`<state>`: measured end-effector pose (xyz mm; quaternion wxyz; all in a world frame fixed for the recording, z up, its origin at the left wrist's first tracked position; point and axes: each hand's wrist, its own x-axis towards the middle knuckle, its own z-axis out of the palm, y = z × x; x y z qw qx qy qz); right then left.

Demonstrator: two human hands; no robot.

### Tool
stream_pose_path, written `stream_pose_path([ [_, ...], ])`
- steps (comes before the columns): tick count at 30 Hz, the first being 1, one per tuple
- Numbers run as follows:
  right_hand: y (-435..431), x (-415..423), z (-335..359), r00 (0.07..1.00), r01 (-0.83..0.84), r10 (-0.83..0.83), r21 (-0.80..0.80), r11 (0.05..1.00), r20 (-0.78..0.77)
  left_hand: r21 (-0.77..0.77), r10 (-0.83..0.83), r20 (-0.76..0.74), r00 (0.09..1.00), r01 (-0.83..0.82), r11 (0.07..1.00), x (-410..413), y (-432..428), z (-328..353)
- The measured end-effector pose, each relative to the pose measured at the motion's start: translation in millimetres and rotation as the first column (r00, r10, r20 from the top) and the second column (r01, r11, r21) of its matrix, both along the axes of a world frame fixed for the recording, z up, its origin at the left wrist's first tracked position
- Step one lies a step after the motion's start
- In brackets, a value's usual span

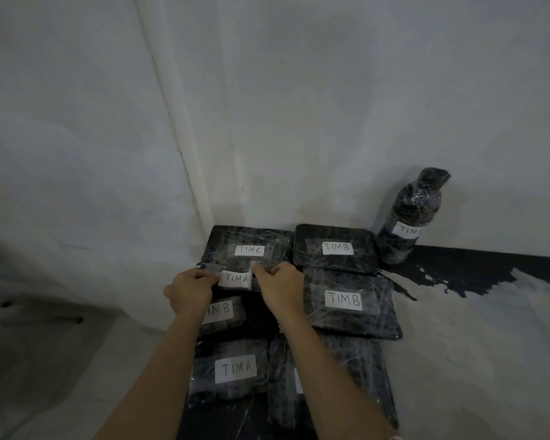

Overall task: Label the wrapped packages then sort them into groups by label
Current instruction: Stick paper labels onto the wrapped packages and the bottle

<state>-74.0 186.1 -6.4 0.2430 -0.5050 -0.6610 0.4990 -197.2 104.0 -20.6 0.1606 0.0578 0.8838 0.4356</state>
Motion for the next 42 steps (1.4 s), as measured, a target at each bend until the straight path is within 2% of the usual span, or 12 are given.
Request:
stream_pose_path([
  [2,-5.8,-4.9,1.8,0.992,-0.067,0.063,0.03,0.997,0.11,-0.007,-0.002,-0.007,1.0,0.002,1.0,-0.1,0.1,-1.0],
  [4,-10.1,-10.0,4.9,0.948,-0.152,0.122,0.08,0.985,0.294,-0.019,-0.008,-0.027,1.0,0.007,1.0,0.2,0.1,-1.9],
  [6,-11.6,-14.2,7.1,0.908,-0.189,0.127,0.12,0.975,0.399,-0.03,-0.015,-0.044,0.999,0.014,0.999,-0.2,0.2,-2.9],
  [16,-12.4,-7.7,5.2,0.93,-0.149,0.094,0.13,0.98,0.354,-0.076,-0.061,-0.151,0.987,0.05,0.996,-7.6,-2.3,-5.9],
  [19,-12.0,-8.1,3.3,0.914,-0.169,0.095,0.158,0.973,0.394,-0.13,-0.109,-0.269,0.957,0.076,0.989,-8.6,-6.8,-5.6],
  [21,-13.3,-7.7,1.6,0.888,-0.208,0.103,0.192,0.959,0.449,-0.17,-0.199,-0.409,0.891,0.14,0.975,-10.6,-9.8,-4.3],
  [24,-14.3,-7.1,-2.6,0.827,-0.339,0.113,0.329,0.881,0.55,-0.287,-0.483,-0.567,0.667,0.39,0.875,-15.7,-8.1,-1.2],
  [27,-12.1,-7.8,-3.9,0.758,-0.538,0.2,0.422,0.73,0.621,-0.374,-0.698,-0.54,0.471,0.609,0.7,-14.2,-1.2,2.0],
  [30,-8.4,-7.2,-3.5,0.705,-0.626,0.276,0.389,0.676,0.654,-0.431,-0.804,-0.466,0.369,0.699,0.57,-14.0,3.3,2.8],
  [33,-3.2,-2.9,-5.1,0.699,-0.618,0.292,0.348,0.705,0.653,-0.399,-0.806,-0.442,0.395,0.718,0.57,-15.1,1.1,5.3],
  [39,9.4,9.5,-5.7,0.752,-0.549,0.305,0.301,0.779,0.584,-0.383,-0.791,-0.406,0.457,0.701,0.601,-17.3,-1.4,3.3],
  [42,7.4,4.9,1.6,0.78,-0.525,0.264,0.363,0.77,0.568,-0.383,-0.788,-0.397,0.47,0.696,0.608,-18.1,-1.8,3.1],
])
